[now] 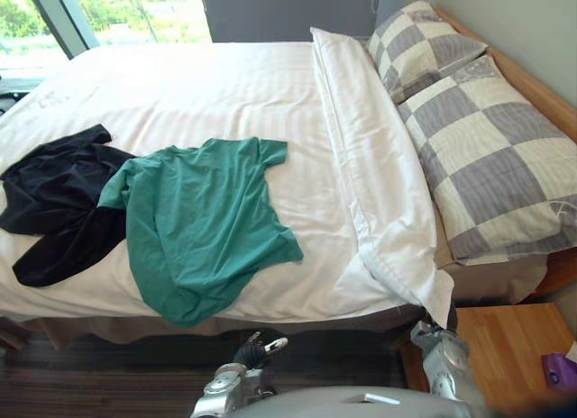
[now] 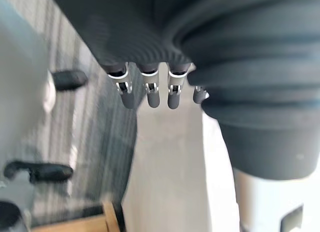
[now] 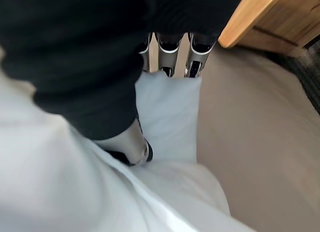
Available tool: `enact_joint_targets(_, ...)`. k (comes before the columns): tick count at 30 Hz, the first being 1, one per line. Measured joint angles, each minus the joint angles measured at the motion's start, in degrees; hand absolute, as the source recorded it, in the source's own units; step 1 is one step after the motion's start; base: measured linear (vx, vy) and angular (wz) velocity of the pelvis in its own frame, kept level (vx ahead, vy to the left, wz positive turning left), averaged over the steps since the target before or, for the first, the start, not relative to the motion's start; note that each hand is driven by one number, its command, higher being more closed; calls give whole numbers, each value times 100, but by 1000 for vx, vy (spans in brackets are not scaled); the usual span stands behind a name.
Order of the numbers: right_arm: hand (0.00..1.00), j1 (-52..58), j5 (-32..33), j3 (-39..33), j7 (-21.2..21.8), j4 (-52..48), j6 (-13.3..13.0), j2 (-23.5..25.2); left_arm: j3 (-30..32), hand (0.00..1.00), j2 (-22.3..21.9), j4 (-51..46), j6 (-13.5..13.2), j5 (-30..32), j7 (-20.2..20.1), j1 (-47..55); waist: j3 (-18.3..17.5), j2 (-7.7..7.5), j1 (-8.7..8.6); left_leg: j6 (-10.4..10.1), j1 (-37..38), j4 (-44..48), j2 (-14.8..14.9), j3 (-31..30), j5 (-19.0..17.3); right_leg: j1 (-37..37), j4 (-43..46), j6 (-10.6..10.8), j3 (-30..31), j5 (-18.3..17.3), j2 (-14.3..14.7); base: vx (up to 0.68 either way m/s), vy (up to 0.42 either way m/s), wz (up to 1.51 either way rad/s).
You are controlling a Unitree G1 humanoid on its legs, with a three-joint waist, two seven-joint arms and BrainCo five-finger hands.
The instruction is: Tidy the bed and pick cloth on bed and put in laundry
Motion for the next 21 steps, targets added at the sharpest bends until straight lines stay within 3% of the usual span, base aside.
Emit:
enact_joint_targets(5,0,199,-14,-442,-247,-352,-61,76,196,0,-41,-8,7,-5,-194,43,-38,59,9,-25,123,0,-7,207,-112,61,-25,15,128,-10,-15,27,14,-13)
enact_joint_targets(10,0,293,-268,-1491,-420,-2358,8,-157,523,0,-100,-160,18,0,-266,401,-167,-30,-130,-15,164,1,-18,543,-192,45,-17,35,151,-22,-88,47,23,-5)
enact_joint_targets(14,0,247,-658,-1613,-400,-3496,105,-356,764,0,-112,-271,10,1,-259,540,-221,-118,-137,-10,221,8,-14,626,-185,51,-12,56,210,-23,-75,22,-9,-11)
enact_joint_targets(17,0,142,-1201,-1493,-130,-4464,285,-399,863,0,-119,-280,1,-5,-239,538,-223,-169,-153,-24,222,7,-18,628,-206,28,19,83,220,-41,-77,-9,-23,-2)
enact_joint_targets(21,0,-132,-1708,-951,290,-4914,489,-721,849,0,-127,-276,-14,-10,-124,517,-224,-166,-158,-18,171,6,-54,604,-206,-110,165,147,233,-112,-120,-26,-8,1)
